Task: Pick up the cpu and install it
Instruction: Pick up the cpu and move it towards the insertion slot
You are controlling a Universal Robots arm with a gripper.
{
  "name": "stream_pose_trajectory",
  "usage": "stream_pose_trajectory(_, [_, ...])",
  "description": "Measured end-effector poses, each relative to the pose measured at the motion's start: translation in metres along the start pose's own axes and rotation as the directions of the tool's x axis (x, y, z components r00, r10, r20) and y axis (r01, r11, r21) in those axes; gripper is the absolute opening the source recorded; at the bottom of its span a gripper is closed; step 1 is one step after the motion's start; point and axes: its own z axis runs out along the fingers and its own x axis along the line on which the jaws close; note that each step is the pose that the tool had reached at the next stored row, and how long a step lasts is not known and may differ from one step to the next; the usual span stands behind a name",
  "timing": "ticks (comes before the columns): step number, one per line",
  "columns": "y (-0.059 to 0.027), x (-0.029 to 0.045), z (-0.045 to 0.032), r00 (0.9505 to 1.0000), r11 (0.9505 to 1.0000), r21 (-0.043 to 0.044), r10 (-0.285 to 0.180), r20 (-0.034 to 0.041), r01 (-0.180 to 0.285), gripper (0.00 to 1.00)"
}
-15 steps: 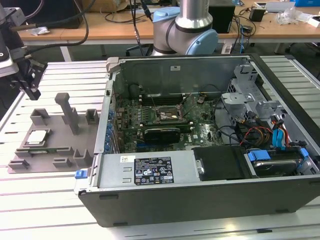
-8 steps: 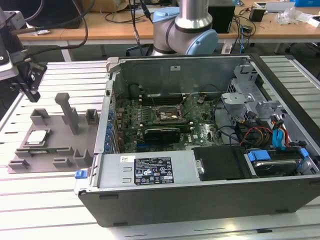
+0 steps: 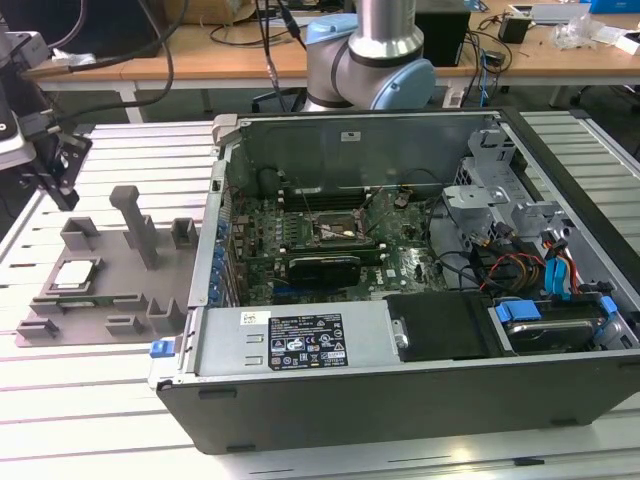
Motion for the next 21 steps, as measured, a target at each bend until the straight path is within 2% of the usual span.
stream_pose_trajectory(12, [-0.0014,0.0093,0.0152,1.0000,1.0000,-0.0002,0.000,0.0000,0.000,0.11])
stream_pose_trajectory(21, [-0.0029,0.0201,0.0314,1.0000,1.0000,-0.0002,0.000,-0.0001,0.000,0.11])
